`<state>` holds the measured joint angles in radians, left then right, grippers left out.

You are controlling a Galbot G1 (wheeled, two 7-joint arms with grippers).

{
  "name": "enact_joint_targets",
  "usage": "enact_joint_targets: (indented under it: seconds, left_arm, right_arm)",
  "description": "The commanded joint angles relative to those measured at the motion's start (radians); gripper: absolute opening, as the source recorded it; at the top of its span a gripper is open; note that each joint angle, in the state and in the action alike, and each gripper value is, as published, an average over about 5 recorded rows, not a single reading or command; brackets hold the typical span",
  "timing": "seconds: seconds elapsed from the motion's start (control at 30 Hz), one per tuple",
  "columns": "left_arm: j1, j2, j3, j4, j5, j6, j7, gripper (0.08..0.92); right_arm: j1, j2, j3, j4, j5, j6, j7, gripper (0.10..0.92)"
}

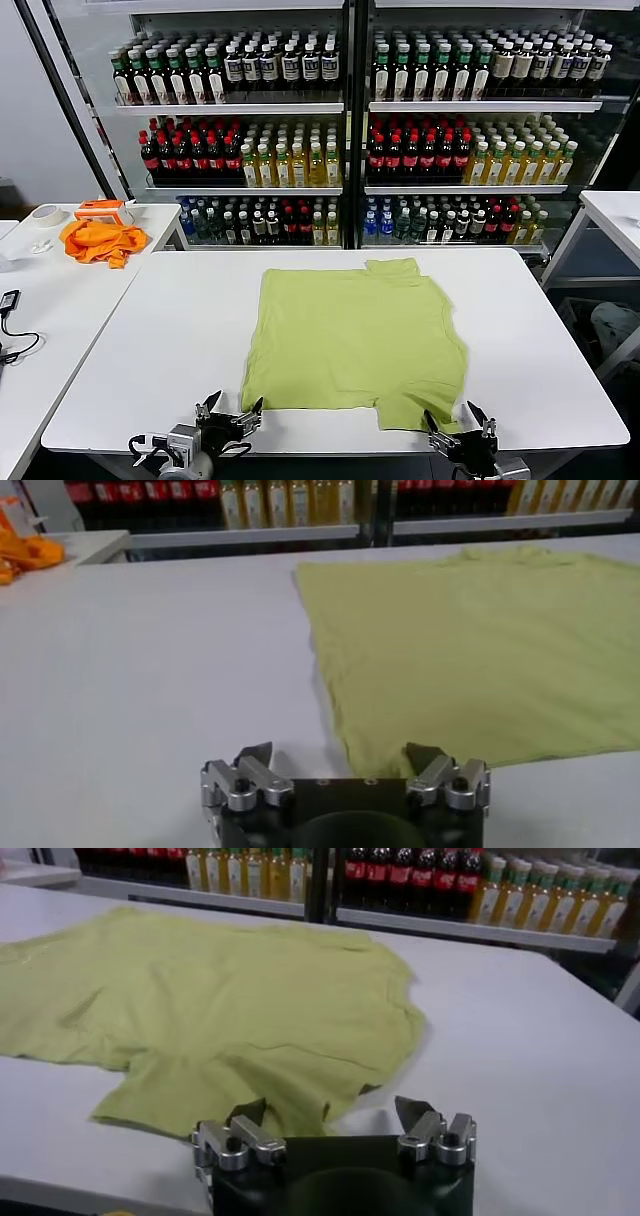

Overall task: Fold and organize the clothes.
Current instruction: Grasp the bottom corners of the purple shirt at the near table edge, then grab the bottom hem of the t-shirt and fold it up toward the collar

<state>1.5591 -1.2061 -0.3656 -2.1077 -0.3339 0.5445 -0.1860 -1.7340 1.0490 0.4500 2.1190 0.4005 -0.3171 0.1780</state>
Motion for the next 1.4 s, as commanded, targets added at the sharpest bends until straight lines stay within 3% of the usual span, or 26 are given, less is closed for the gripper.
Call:
enact_joint_targets:
  seconds: [0.03, 0.6, 0.8, 1.23, 1.4]
  left_arm:
    - [0.010, -0.002, 0.012, 0.013, 0.010, -0.009, -0.020, 0.699]
    - [-0.011, 0.004, 0.013, 0.006, 0.031, -0.045, 0.029, 0.205]
    - [0.020, 0.069, -0.048, -0.069, -0.039, -0.052, 0.041, 0.085]
    - [0.283, 0.146, -0.173, -0.270, -0.078, -0.052, 0.040, 0.083]
    - [0.281, 0.147, -0.178, -0.292, -0.083, -0.057, 0.038, 0.083]
  right_arm:
    - [-0.004, 0.003, -0.008, -0.008, 0.045, -0.008, 0.003, 0.603]
    - [-0.017, 0.003, 0.001, 0.020, 0.072, 0.026, 0.006, 0.127]
    - [-0.075, -0.033, 0.047, 0.131, 0.090, 0.015, -0.003, 0.109]
    - [-0.289, -0.074, 0.130, 0.356, 0.083, -0.041, 0.012, 0.109]
    - [-0.263, -0.074, 0.118, 0.374, 0.076, -0.047, 0.018, 0.109]
